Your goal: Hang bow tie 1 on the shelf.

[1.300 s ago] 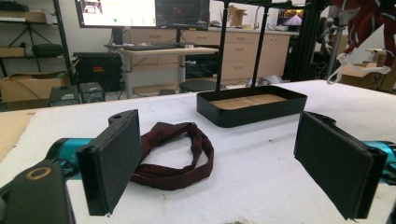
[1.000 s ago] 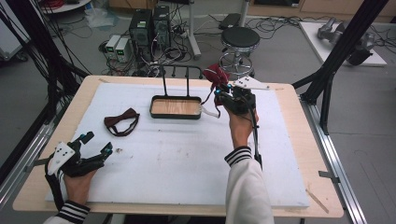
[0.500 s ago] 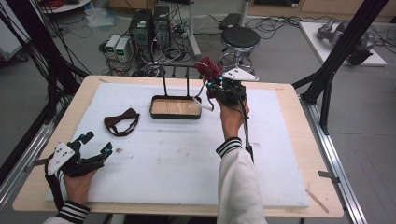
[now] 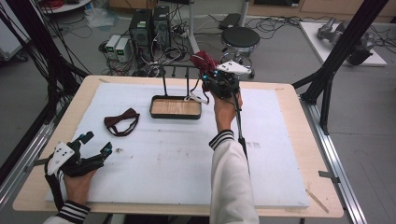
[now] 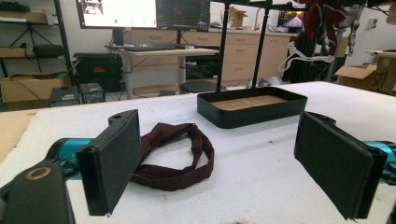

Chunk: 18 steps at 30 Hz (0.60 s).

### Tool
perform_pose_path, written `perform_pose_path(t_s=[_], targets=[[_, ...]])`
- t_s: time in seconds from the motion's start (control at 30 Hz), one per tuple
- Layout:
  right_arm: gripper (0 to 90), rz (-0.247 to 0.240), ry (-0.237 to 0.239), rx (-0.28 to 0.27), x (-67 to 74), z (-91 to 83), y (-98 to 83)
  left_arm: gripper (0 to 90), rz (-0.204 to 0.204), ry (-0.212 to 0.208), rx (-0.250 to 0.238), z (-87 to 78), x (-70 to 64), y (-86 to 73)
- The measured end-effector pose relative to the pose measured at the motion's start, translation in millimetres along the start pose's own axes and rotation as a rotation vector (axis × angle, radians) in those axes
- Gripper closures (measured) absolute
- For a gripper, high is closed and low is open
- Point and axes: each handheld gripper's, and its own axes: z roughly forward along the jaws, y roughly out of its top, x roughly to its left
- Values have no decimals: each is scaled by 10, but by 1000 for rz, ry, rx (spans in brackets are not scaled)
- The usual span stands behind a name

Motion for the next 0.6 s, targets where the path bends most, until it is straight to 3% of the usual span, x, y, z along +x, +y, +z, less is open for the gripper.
perform_pose_path(t_s=[0.6], targets=[[751,19,-22,30,-133,215,-6,154,0,2,0,3,-2,-1]])
